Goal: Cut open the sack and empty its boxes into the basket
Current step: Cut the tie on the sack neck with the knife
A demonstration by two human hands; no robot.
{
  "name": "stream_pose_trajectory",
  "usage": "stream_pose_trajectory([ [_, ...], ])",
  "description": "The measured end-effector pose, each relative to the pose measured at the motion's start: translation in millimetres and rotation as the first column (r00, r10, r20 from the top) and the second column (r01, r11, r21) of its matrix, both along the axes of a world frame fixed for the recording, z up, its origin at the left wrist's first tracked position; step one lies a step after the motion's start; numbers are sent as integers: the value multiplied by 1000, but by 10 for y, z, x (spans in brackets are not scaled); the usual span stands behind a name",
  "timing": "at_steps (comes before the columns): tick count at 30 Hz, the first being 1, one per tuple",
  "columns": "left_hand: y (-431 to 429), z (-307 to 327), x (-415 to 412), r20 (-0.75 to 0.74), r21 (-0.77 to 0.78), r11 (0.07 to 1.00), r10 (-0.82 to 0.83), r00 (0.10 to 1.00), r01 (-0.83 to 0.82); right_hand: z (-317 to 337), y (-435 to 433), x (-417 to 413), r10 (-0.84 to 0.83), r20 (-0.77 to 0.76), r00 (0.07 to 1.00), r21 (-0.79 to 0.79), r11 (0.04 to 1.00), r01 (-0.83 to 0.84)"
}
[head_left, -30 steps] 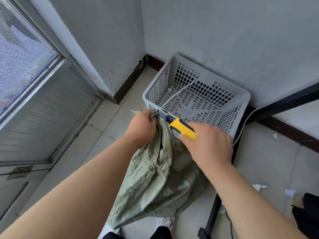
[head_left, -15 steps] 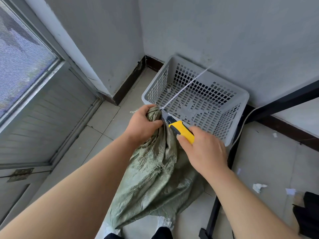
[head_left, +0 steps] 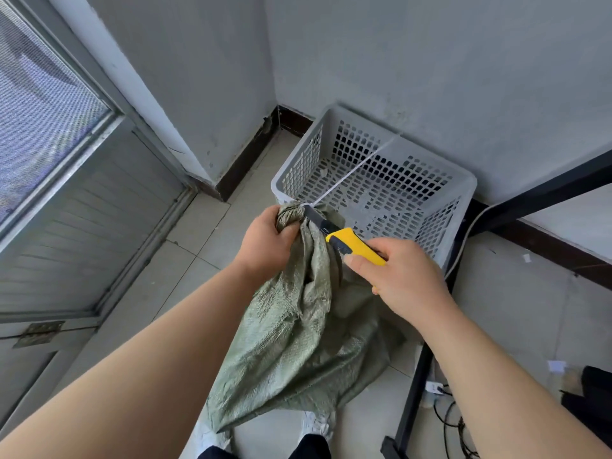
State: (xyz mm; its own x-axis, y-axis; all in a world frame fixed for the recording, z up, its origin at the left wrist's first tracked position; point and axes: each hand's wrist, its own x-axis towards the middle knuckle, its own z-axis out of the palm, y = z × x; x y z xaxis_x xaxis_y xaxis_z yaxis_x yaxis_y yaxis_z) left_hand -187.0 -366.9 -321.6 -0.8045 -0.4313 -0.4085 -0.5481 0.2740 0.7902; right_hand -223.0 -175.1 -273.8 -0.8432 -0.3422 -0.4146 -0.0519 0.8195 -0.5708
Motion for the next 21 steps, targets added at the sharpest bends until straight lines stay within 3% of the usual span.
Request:
stream_pose_trajectory([
  [2, 29, 14, -26, -6, -146, 987, -69, 998, 67, 58, -34, 48, 131, -205, 970, 210, 974, -87],
  [4, 38, 27, -58, 15, -256, 958, -130, 991, 129, 140, -77, 96, 225, -313, 923, 337, 935, -113],
  [12, 144, 37, -94, 170, -416, 867, -223, 960, 275, 176, -102, 217, 409, -383, 828, 534, 830, -163],
  [14, 136, 56, -105, 155, -369, 895, -206, 966, 250, 149, -74, 200, 334, -353, 874, 468, 872, -144],
  [17, 119, 82, -108, 96, -249, 943, -204, 974, 222, 84, 11, 159, 31, -174, 984, 153, 988, -5],
  [19, 115, 87, -99, 33, -167, 969, -177, 984, 180, 47, 23, 120, -152, 37, 988, -52, 987, 154],
  [21, 118, 73, -87, -32, -80, 990, -120, 992, 117, 46, -3, 81, -283, 251, 926, -188, 924, 334],
])
